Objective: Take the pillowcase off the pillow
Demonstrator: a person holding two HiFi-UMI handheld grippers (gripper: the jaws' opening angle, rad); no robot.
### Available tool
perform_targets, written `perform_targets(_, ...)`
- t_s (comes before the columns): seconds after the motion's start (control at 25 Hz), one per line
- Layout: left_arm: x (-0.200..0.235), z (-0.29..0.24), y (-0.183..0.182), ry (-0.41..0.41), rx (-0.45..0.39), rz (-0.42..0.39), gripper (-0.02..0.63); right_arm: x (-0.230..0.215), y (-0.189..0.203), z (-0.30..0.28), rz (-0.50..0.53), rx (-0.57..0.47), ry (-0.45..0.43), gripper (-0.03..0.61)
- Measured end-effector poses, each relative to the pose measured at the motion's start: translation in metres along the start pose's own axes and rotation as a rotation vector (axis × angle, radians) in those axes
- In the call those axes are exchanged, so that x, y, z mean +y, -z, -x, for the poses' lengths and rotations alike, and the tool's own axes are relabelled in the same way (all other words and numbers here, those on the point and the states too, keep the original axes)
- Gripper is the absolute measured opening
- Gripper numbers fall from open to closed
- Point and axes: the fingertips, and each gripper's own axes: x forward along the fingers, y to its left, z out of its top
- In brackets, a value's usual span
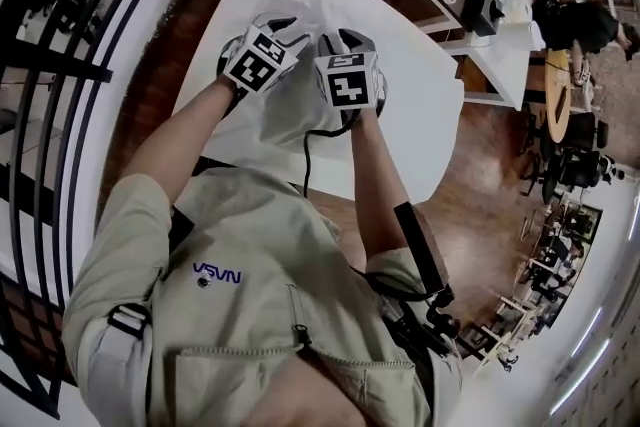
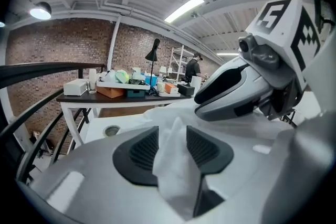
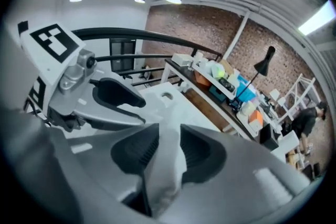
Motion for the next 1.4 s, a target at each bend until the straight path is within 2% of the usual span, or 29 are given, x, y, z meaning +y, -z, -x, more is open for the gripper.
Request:
perform_targets(0.08, 0.001, -0.009, 0.003, -0.012, 0.008, -0.006, 0.164, -0.005, 0.005, -0.008, -0.002, 0.023, 0.034, 0.127)
perform_targets(0.12, 0.002, -0.012, 0.007, -0.024, 0.020, -0.006, 0.122, -0.008, 0.007, -0.010, -0.006, 0.032, 0.051, 0.115)
perform_targets(0.2, 0.005, -0.016, 0.015, -0.048, 0.038, -0.007, 0.008, -0.016, 0.010, -0.011, -0.016, 0.037, 0.085, 0.019)
perform_targets(0.44, 0.027, -0.011, 0.019, -0.118, 0.039, -0.015, 0.008, -0.047, 0.013, 0.003, -0.060, 0.000, 0.163, 0.010)
perform_targets(0.64, 0.047, -0.001, 0.014, -0.160, 0.007, -0.014, 0.006, -0.081, 0.028, 0.016, -0.142, -0.036, 0.220, 0.010)
perform_targets(0.76, 0.056, 0.002, 0.013, -0.178, 0.001, -0.010, 0.006, -0.089, 0.037, 0.016, -0.179, -0.037, 0.220, 0.009)
perform_targets(0.92, 0.058, -0.004, 0.027, -0.172, 0.035, 0.058, 0.006, -0.088, 0.061, 0.003, -0.227, 0.029, 0.197, 0.009)
perform_targets(1.08, 0.056, -0.007, 0.030, -0.167, 0.021, 0.066, 0.008, -0.079, 0.066, -0.005, -0.170, 0.084, 0.151, 0.012)
perform_targets(1.16, 0.053, -0.004, 0.029, -0.151, 0.022, 0.076, 0.008, -0.077, 0.058, -0.001, -0.138, 0.082, 0.131, 0.056)
perform_targets(1.24, 0.053, -0.001, 0.028, -0.146, 0.022, 0.069, 0.008, -0.065, 0.037, 0.004, -0.089, 0.043, 0.084, 0.142)
perform_targets(1.4, 0.051, 0.001, 0.022, -0.147, 0.007, 0.038, 0.008, -0.024, -0.019, 0.025, 0.062, -0.078, 0.010, 0.179)
